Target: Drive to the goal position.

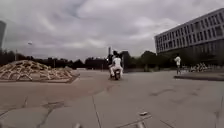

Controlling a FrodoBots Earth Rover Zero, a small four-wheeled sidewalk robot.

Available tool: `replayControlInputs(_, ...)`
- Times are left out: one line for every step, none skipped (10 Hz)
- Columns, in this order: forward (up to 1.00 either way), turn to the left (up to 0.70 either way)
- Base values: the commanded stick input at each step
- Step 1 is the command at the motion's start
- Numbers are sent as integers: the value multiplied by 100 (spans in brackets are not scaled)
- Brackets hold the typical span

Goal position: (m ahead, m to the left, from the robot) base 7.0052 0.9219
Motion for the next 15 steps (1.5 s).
replayControlInputs(45, 0)
replayControlInputs(45, 0)
replayControlInputs(45, 0)
replayControlInputs(45, 0)
replayControlInputs(45, 0)
replayControlInputs(45, 0)
replayControlInputs(45, 0)
replayControlInputs(45, 0)
replayControlInputs(45, 0)
replayControlInputs(45, 0)
replayControlInputs(45, 0)
replayControlInputs(45, 0)
replayControlInputs(45, 0)
replayControlInputs(45, 0)
replayControlInputs(45, 0)
